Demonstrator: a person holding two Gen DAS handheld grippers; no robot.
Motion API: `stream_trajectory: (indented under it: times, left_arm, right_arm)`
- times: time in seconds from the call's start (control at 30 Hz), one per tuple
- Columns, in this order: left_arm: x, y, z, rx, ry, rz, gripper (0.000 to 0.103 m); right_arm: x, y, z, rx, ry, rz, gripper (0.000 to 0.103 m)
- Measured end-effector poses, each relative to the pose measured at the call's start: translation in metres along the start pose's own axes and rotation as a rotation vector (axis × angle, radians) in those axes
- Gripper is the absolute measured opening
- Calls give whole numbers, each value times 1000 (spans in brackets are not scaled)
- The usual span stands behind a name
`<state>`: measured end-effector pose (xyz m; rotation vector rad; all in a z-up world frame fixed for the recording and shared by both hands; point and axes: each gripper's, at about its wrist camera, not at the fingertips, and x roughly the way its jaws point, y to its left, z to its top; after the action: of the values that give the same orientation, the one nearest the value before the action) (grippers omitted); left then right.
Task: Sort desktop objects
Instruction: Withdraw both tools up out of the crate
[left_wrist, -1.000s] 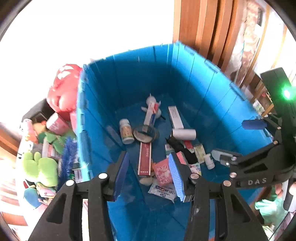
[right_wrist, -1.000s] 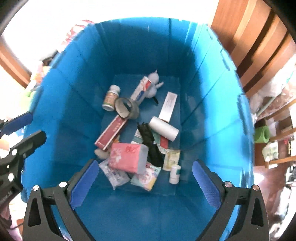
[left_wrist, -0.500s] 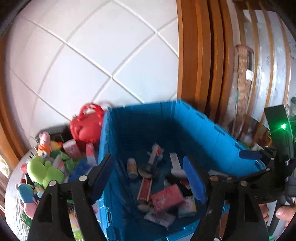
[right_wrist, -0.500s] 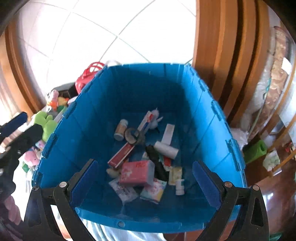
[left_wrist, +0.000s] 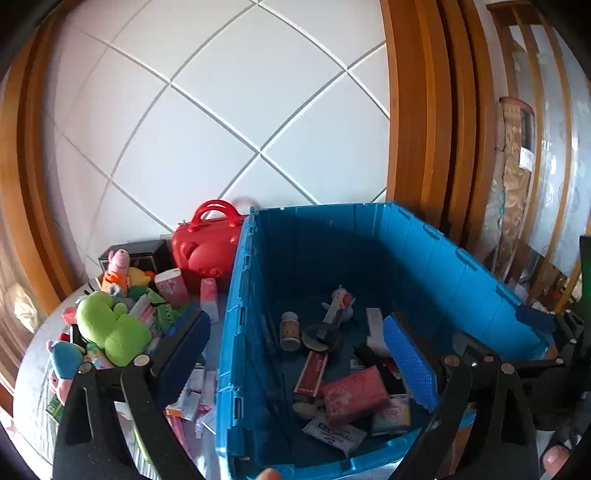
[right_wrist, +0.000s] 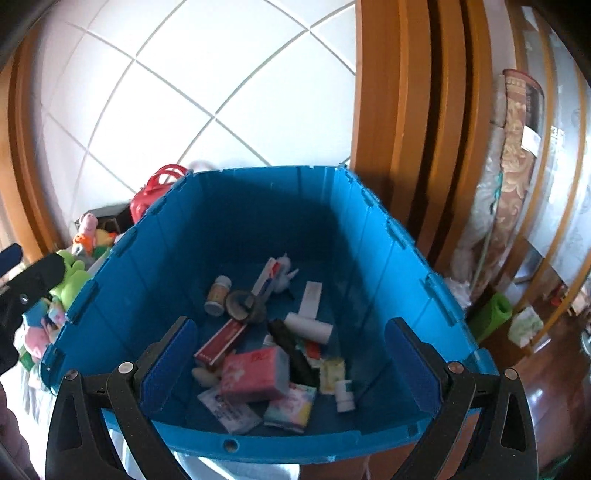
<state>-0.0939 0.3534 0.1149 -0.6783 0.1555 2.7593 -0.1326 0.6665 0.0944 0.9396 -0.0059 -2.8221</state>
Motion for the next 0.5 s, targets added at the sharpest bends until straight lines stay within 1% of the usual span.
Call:
stream_trajectory:
  times: [0.1,0.2,0.37,0.5]
  left_arm:
    - [-2,-3,-5,7,5,12,96]
    - [0,-2,-7,4,20,8,96]
    - [4,0,-9,-10,47,-3,96]
    - [6,0,-12,-2,55,-3,96]
  right_arm:
    - [1,3,-2,-11,-12,-23,103]
    - [1,2,-3,-13,-26,-40,103]
    - [1,-3,-3,4,-36,-36,103]
    - [3,-5,-3,6,-32,-36,103]
